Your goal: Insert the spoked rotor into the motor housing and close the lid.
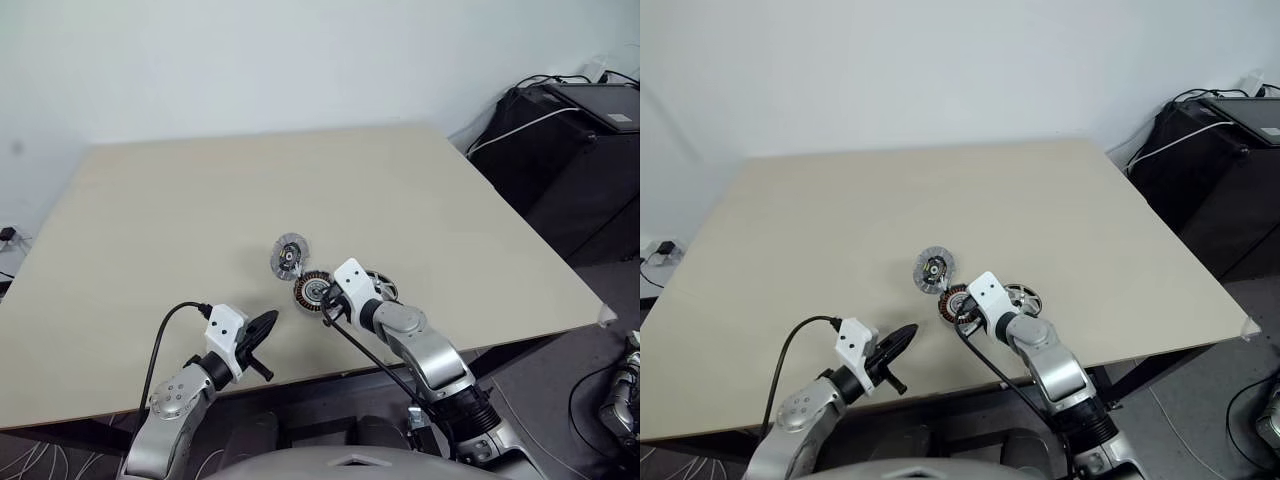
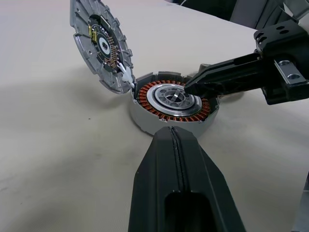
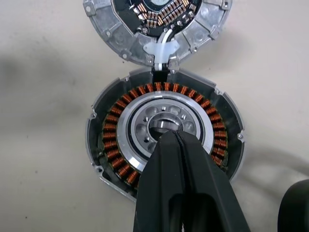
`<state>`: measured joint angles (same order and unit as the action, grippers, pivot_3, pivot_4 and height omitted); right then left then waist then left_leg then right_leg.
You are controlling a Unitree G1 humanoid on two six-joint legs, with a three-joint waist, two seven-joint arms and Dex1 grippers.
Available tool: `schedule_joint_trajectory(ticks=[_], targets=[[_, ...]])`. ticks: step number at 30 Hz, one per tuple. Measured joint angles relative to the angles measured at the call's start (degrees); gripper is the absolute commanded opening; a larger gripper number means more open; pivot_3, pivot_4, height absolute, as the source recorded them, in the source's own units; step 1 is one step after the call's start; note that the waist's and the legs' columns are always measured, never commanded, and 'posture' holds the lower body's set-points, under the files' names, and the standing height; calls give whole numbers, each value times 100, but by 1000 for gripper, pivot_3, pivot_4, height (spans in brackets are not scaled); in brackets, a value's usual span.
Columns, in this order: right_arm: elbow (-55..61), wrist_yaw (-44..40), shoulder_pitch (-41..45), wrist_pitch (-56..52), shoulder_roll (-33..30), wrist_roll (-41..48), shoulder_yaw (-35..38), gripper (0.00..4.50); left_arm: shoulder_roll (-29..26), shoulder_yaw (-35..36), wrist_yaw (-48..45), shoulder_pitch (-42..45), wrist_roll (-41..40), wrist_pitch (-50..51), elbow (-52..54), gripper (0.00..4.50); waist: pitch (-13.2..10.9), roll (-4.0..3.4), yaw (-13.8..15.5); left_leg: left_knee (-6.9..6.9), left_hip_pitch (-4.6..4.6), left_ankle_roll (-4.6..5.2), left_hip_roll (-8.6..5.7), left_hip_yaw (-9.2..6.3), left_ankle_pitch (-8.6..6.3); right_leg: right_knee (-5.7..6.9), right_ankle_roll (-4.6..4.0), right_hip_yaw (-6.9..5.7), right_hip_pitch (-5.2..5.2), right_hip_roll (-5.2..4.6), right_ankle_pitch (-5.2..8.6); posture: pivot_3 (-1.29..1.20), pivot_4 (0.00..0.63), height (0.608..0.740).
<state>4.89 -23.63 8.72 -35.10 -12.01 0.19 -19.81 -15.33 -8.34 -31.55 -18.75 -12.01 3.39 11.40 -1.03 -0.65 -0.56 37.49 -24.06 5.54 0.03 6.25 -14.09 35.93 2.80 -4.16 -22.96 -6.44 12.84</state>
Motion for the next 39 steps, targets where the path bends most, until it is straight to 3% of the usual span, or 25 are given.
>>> schedule_joint_trajectory(ticks=[7, 20, 39], targets=[[7, 27, 315, -2, 102, -64, -22, 31, 1, -22, -8, 16, -2, 15, 0, 0, -3, -5, -12, -4, 0, -5, 2, 2, 3, 2, 0, 1, -6, 2, 0, 0, 0, 740], [-1248, 7, 1162, 88, 349, -439, -343, 31, 28, -121, -12, 71, 0, 18, -2, 0, -1, -3, -12, -6, -39, -41, 1, 10, 26, 7, -8, 1, -51, 10, -5, 0, 0, 740], [-150, -217, 351, -187, -31, -420, -313, 31, 45, -123, 13, 161, 0, 22, -39, 0, 1, -3, -9, 4, -41, -18, 10, 10, 12, 10, -8, 1, -51, 18, -7, 0, 0, 740]])
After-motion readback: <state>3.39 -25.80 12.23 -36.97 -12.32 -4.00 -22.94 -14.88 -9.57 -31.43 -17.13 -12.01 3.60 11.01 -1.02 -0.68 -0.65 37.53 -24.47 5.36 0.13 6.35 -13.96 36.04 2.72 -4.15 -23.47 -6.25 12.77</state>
